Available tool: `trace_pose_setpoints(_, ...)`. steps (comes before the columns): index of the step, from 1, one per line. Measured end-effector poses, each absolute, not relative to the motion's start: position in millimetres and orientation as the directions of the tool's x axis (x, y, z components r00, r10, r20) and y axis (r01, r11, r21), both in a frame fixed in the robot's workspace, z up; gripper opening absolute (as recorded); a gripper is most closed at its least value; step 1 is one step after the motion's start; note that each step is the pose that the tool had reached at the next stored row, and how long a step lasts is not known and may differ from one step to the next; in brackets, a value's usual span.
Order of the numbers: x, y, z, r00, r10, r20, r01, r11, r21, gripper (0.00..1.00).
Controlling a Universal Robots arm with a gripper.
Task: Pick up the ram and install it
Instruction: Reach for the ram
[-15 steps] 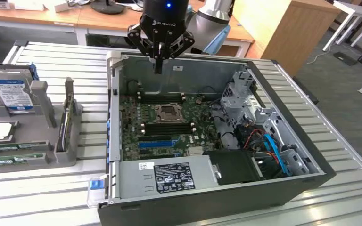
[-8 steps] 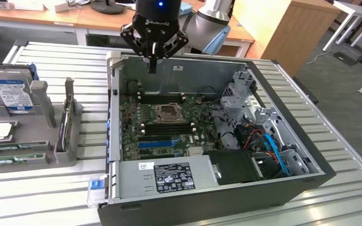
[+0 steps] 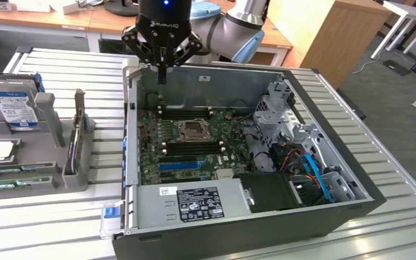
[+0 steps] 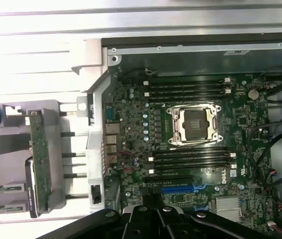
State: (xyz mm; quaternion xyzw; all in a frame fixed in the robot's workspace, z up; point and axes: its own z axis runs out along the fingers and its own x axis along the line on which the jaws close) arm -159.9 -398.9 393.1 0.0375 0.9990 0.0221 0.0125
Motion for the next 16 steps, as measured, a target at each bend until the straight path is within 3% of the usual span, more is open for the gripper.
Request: trace_pose_setpoints(16,-211.1,-398.9,392.6,-0.997,0.075,-0.023,0.074,0.996,0.045,0.11)
